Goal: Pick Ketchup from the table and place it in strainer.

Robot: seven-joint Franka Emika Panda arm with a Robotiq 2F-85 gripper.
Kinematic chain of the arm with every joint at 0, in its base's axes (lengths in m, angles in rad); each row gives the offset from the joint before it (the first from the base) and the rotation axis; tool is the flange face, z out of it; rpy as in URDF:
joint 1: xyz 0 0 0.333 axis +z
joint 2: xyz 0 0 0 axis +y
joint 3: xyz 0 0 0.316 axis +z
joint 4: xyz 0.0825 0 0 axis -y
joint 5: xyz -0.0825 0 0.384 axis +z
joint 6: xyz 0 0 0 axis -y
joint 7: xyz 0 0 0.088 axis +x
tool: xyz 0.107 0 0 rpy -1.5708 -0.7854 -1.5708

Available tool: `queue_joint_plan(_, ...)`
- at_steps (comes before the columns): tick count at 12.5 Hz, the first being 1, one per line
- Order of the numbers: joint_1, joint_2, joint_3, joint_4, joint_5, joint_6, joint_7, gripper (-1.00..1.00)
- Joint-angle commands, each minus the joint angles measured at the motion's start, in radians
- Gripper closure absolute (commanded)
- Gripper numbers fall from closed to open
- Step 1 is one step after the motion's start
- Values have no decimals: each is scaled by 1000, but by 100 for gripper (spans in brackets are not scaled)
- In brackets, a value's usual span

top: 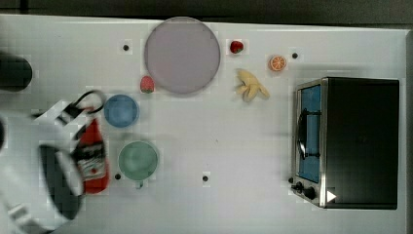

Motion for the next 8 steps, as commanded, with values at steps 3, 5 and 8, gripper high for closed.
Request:
queue_joint_plan(3,32,116,109,-37,-21,235,393,-20)
queue_joint_plan(5,50,177,115,-77,-84,351,432,-20)
queue_joint_plan(8,52,267,109,-133,-149,483,446,-29)
